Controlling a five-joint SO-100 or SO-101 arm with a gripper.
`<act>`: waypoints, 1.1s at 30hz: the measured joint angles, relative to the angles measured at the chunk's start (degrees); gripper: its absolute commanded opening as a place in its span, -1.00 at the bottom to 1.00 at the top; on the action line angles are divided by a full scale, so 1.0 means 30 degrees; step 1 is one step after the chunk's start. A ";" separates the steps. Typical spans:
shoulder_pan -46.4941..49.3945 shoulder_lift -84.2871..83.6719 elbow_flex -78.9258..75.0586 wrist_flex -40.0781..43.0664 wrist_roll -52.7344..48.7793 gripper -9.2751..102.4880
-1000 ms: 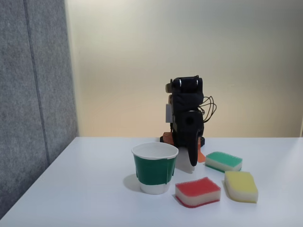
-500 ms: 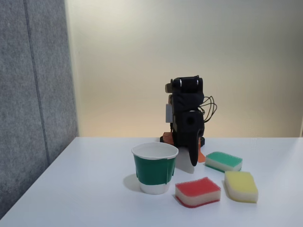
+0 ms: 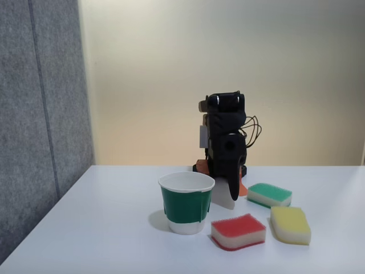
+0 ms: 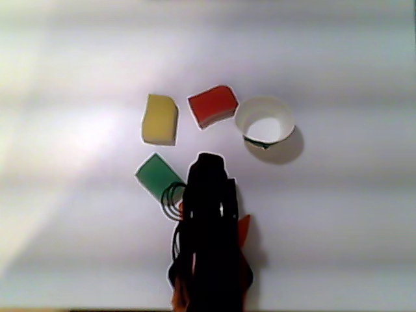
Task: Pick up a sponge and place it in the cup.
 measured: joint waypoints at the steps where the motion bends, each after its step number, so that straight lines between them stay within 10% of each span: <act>1: 0.0000 0.0000 0.0000 0.0000 0.0000 -0.83; 33: 0.0381 -0.4365 -0.3662 0.0352 -0.2256 -0.83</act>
